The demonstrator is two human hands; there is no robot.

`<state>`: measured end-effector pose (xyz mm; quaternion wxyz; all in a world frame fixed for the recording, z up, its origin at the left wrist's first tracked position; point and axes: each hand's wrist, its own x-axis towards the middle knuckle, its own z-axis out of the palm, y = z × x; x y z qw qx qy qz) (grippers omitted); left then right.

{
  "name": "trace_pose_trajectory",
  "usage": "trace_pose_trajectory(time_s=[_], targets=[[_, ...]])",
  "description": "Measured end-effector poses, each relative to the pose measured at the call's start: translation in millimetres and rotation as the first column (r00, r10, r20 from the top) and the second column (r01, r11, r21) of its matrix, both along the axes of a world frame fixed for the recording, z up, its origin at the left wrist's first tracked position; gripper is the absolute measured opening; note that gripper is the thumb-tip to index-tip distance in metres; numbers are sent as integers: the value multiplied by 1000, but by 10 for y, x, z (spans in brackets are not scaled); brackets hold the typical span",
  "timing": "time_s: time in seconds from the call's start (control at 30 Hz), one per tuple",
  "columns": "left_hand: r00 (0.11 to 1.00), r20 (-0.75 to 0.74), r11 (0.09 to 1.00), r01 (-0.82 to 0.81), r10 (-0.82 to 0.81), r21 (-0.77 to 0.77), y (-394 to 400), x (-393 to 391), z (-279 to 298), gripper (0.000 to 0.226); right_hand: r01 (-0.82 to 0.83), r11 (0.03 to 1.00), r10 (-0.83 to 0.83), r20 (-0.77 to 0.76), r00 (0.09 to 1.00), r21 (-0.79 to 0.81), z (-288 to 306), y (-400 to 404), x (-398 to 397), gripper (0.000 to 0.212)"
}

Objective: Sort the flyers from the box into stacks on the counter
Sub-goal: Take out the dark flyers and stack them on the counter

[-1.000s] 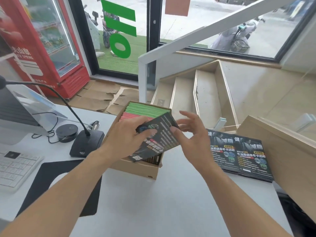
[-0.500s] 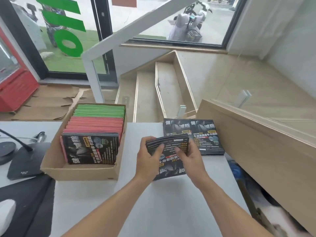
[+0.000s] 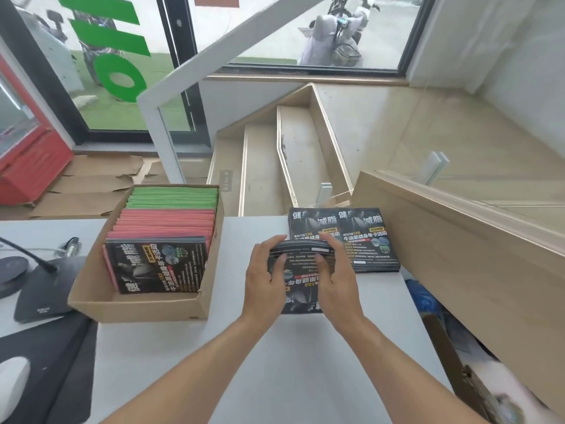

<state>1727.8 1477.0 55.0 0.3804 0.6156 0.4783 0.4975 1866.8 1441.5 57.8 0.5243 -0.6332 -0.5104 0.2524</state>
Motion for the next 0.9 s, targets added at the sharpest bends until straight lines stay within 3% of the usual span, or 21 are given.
trace_pose_trajectory(time_s=[0.17, 0.7, 0.8, 0.9], targets=[[999, -51, 993, 20, -15, 114, 50, -32, 41, 39, -50, 997, 43, 104, 994, 63, 61, -1, -8, 47], [998, -48, 996, 51, -47, 72, 23, -33, -28, 41, -81, 996, 74, 136, 988, 44, -16, 24, -29, 43], [997, -60, 995, 61, -56, 75, 36, -60, -67, 49, -73, 997, 70, 137, 988, 16, -37, 41, -27, 45], [996, -66, 998, 65, -65, -1, 59, -91, -107, 71, -76, 997, 79, 109, 991, -30, -22, 49, -33, 55]])
